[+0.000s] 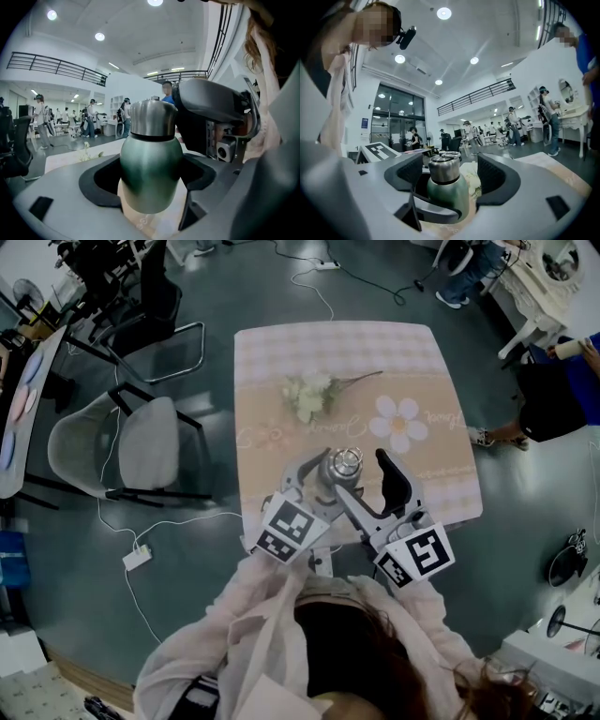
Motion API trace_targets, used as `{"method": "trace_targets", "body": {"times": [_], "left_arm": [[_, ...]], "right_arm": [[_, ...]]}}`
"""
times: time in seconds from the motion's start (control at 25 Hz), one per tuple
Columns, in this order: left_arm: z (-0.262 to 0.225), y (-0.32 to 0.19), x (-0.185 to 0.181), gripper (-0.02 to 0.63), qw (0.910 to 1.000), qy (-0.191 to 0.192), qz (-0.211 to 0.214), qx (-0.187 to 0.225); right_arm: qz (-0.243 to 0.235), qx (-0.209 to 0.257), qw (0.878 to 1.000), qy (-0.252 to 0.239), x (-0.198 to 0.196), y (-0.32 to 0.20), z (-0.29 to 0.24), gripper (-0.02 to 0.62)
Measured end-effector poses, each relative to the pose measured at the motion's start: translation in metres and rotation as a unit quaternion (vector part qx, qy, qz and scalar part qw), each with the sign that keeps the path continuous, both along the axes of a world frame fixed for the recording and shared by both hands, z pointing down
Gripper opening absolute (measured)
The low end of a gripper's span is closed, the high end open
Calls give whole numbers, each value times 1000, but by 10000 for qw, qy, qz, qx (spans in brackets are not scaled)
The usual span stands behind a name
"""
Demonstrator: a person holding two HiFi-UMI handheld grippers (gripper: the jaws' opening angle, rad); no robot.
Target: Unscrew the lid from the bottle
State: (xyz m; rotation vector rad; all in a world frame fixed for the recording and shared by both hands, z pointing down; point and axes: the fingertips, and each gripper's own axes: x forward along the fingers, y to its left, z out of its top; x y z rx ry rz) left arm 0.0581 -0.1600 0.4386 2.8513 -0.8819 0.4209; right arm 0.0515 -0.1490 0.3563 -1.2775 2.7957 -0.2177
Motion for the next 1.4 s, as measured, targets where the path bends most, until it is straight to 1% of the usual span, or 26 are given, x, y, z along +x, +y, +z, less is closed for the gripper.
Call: {"method": "trace_targets", "body": {"times": [0.12,0.32,0.4,0.48,0.56,0.68,0.84,1.0,1.2,1.4], "left_arm": [[0,0,1,379,10000,41,-49,-22],[1,1,5,379,10000,37,-32,-22],[2,1,5,379,10000,28,-48,-22],[3,1,5,379,10000,-8,-49,-8],[3,2,6,379,10000,-31,-35,7],[3,3,6,379,10000,-33,-26,6],[2,2,6,379,10000,-36,-16,10],[3,1,5,379,10000,-29,-14,4],[0,2,3,379,10000,-55,54,34],[-1,4,2,379,9999,-50,146,47]], "right_arm": [[411,-159,9990,58,-5,3,5,354],[678,-402,9969,63,-18,3,13,325],[819,-450,9955,151,-17,0,15,318],[959,-460,9939,306,-15,-3,15,292],[1044,-427,9928,407,-12,-4,15,254],[1012,-427,9931,406,-11,-4,15,252],[847,-376,9947,436,-12,-5,15,252],[498,-306,9972,469,-15,-5,15,252],[-221,-268,9982,485,-19,-3,14,253],[-971,-324,9941,364,-20,-2,12,253]]}}
